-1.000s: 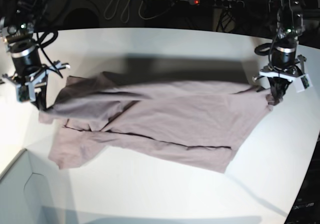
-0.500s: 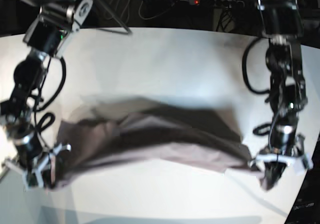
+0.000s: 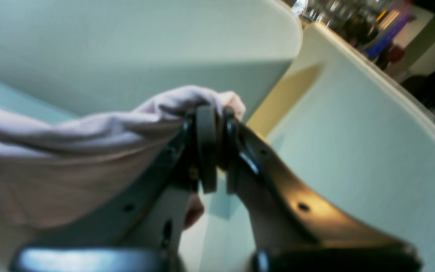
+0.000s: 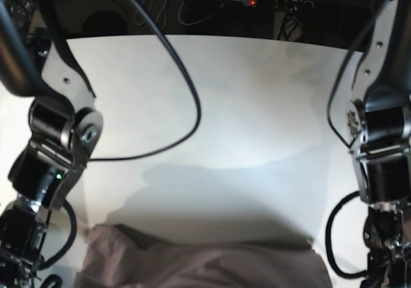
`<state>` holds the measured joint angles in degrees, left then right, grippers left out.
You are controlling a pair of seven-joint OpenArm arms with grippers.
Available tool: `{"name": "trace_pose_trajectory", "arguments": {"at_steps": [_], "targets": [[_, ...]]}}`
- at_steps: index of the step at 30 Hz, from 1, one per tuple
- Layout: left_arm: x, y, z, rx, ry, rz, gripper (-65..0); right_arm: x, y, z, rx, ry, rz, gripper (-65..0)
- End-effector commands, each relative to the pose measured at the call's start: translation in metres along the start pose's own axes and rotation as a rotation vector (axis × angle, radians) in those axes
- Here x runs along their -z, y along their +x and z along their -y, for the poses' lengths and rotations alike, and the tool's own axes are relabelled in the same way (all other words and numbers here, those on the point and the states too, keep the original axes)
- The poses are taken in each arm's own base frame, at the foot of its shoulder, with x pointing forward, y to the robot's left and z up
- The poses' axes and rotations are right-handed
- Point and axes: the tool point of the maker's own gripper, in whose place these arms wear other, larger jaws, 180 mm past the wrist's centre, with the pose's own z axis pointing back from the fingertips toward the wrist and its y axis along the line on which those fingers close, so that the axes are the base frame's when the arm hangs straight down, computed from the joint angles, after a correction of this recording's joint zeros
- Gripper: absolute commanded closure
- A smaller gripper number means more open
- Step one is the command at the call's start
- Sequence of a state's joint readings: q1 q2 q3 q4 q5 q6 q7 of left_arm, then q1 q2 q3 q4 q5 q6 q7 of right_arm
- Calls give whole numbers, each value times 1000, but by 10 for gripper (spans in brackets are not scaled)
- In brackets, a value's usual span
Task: Layout the t-shirt on the table in an organized manner, then fold the t-shirt properly
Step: 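Lift the t-shirt with both grippers and lay it flat, then release and regrasp the shirt shoulder with the right gripper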
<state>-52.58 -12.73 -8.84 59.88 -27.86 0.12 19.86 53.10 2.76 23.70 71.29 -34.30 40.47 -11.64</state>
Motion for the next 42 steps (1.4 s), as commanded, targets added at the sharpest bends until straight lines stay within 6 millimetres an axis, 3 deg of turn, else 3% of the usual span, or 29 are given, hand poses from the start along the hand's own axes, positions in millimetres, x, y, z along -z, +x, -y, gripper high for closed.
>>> {"name": "trace_pose_trajectory", "arguments": {"at_steps": [1, 5, 9, 13, 18, 24, 28, 31, 35, 38, 42], "targets": [[3, 35, 11, 10, -27, 84, -1, -1, 35, 19, -3, -41, 94, 0], [3, 31, 15, 22, -35, 75, -1, -2, 27, 17, -2, -39, 81, 0], [-16, 5, 3, 45, -29, 48, -1, -28, -19, 15, 4, -74, 13, 0], [-49, -43, -27, 93, 1, -28, -1, -56, -76, -16, -11, -31, -89, 0], [-112, -129, -73, 152, 58, -200, -1, -112, -144, -63, 14, 42, -203, 0], [-185, -216, -115, 167, 131, -421, -1, -174, -190, -92, 4, 94, -314, 0], [-235, -250, -148, 173, 206, -529, -1, -213, -201, -101, -43, 114, -364, 0], [-265, -257, -170, 164, 264, -564, -1, -236, -194, -100, -90, 116, -369, 0], [-294, -252, -201, 161, 348, -575, -1, -253, -178, -96, -145, 108, -350, 0], [-310, -246, -206, 171, 364, -573, -1, -253, -177, -96, -148, 107, -349, 0], [-319, -246, -201, 174, 357, -577, -1, -242, -191, -104, -107, 128, -367, 0]]}}
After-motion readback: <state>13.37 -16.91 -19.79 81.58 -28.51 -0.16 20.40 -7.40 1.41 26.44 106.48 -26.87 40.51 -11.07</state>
